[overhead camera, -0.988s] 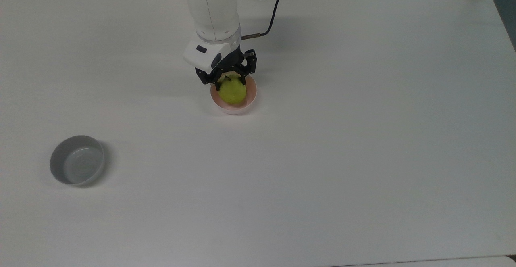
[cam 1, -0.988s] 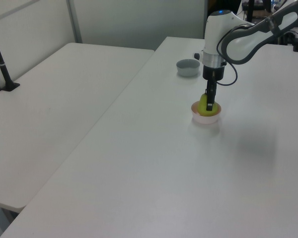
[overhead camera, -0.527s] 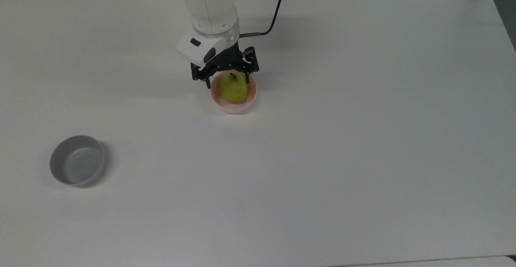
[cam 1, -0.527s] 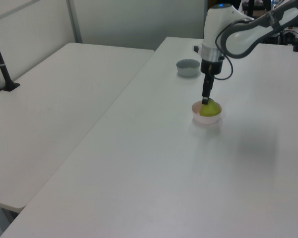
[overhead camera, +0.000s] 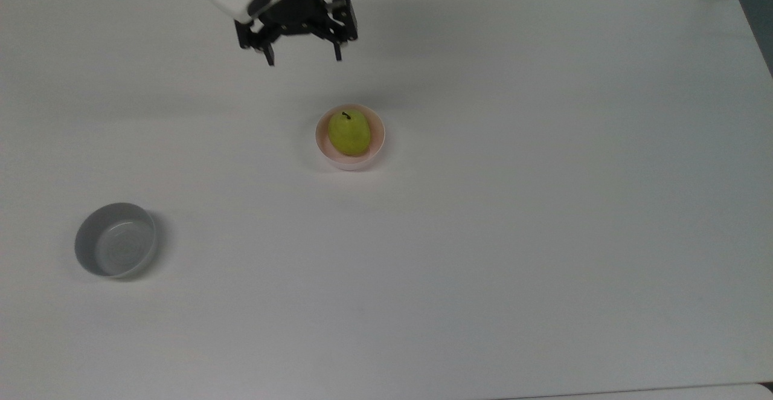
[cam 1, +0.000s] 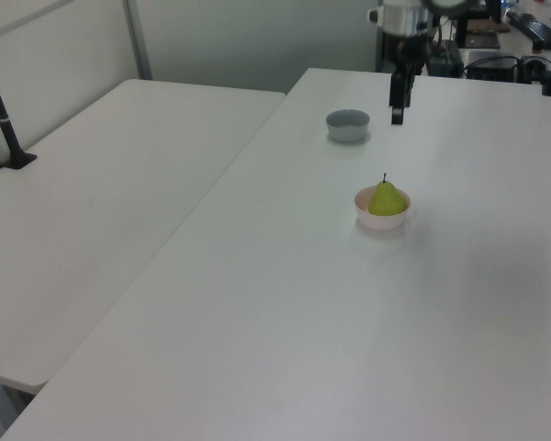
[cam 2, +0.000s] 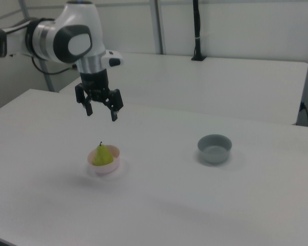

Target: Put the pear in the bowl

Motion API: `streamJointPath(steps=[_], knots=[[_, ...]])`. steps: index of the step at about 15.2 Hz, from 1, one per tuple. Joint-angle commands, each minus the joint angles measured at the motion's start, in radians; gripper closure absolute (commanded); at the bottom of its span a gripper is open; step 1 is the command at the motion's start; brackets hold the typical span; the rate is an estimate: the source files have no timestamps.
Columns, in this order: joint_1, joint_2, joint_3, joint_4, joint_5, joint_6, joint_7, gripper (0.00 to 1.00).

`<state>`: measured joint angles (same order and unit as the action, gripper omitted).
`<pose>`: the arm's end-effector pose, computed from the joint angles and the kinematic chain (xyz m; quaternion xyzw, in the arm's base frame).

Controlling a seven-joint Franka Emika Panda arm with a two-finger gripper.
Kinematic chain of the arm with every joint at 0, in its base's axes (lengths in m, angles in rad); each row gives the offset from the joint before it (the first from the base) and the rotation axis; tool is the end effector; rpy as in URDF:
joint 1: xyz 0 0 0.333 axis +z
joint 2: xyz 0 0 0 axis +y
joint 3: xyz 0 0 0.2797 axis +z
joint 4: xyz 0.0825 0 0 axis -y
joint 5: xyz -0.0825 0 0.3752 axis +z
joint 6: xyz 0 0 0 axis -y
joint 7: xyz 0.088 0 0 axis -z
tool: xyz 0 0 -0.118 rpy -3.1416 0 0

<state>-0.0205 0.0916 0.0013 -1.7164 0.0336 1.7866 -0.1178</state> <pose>0.5772 -0.0079 0.4762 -0.9988 -0.0455 0.0095 0.0171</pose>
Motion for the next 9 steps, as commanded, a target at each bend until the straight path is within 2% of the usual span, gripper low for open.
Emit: streamJointPath(steps=[1, 4, 9], knots=[[-0.064, -0.039, 0.003, 0.089, -0.012, -0.13, 0.021, 0.0], [-0.087, -0.087, -0.004, 0.097, -0.014, -0.133, 0.012, 0.0], [-0.085, -0.093, -0.01, 0.1, -0.017, -0.113, 0.006, 0.0]])
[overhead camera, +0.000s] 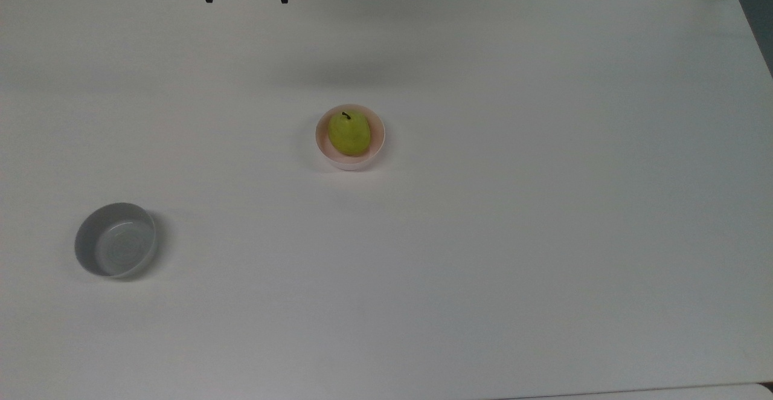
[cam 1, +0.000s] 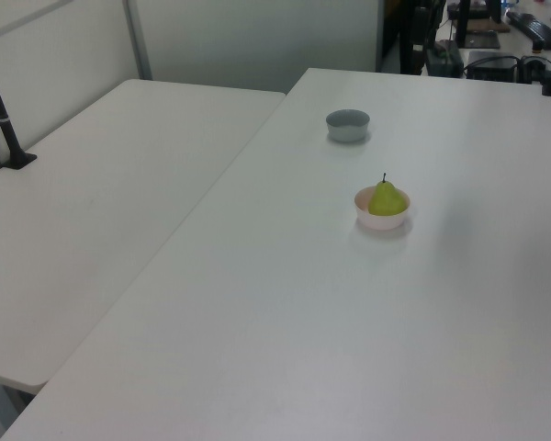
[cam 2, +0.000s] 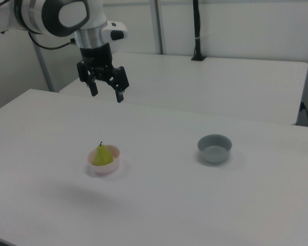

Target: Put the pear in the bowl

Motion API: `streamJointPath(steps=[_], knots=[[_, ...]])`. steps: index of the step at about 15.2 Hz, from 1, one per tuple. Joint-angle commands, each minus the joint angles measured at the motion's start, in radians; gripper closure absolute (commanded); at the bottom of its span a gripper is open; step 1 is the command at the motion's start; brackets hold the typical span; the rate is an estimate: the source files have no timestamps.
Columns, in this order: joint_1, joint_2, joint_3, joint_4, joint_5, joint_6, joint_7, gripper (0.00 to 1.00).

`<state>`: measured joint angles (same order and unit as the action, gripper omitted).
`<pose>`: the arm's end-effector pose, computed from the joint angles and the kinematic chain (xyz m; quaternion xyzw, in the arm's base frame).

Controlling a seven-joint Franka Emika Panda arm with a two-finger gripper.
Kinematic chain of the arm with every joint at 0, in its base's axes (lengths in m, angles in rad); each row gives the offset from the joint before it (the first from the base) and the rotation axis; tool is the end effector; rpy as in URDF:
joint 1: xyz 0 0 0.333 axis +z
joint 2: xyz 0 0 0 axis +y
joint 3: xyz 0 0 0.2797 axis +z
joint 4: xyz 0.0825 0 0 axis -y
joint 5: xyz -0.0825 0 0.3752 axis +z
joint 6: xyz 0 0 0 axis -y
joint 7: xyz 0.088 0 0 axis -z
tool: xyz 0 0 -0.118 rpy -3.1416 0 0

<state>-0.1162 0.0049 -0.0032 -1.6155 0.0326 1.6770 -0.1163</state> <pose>0.5537 -0.0629 0.5633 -0.9995 0.0028 -0.0300 0.0128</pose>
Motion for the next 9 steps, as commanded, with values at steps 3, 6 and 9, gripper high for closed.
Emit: streamJointPath(steps=[3, 6, 9], knots=[[0.015, -0.006, -0.006, -0.001, -0.026, 0.007, 0.014, 0.0], [0.015, -0.006, -0.006, -0.001, -0.028, 0.007, 0.015, 0.0], [0.018, -0.006, -0.006, -0.003, -0.028, 0.006, 0.015, 0.0]])
